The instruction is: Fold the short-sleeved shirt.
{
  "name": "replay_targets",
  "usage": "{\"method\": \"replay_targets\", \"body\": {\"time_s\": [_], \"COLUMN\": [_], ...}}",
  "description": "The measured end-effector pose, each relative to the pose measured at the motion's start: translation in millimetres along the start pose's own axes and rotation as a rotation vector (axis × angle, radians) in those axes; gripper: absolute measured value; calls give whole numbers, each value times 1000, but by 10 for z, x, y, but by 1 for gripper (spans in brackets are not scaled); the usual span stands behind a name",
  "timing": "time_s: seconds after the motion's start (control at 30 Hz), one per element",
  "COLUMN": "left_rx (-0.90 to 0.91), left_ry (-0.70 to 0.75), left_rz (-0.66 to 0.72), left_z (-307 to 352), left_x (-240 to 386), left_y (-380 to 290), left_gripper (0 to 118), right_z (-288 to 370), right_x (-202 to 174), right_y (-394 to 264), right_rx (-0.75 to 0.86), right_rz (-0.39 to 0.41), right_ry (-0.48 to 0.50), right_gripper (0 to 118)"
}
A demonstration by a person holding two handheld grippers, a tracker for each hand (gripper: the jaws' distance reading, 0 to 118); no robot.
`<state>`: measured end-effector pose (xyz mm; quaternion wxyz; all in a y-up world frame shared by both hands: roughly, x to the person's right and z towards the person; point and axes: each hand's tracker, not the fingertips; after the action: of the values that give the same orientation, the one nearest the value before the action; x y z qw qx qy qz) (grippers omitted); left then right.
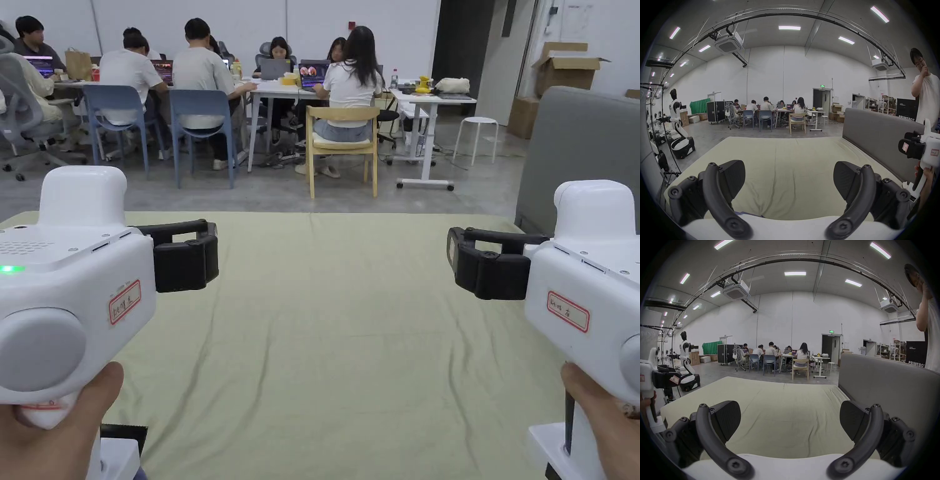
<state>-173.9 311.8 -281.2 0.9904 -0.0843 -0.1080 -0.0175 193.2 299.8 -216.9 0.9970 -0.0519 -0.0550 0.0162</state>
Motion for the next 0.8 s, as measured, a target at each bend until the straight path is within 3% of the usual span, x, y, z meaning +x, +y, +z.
{"method": "replay_targets", "body": {"time_s": [0.23, 0.33, 0.8], "left_rx": [-15, -23, -51], "left_ry": [3, 0, -11], "left_rz": [-3, 1, -8], "left_z": [-28, -39, -82], "left_x": [-8, -12, 65], "left_y": [-23, -28, -61], "left_gripper": [115, 115, 115], "right_z": [1, -14, -19], "right_x": [-1, 55, 34], "right_y": [9, 21, 83], "right_rx": [11, -1, 41], "right_rz": [-15, -89, -162], "right_ry": [2, 44, -66], "right_gripper": [118, 118, 118]}}
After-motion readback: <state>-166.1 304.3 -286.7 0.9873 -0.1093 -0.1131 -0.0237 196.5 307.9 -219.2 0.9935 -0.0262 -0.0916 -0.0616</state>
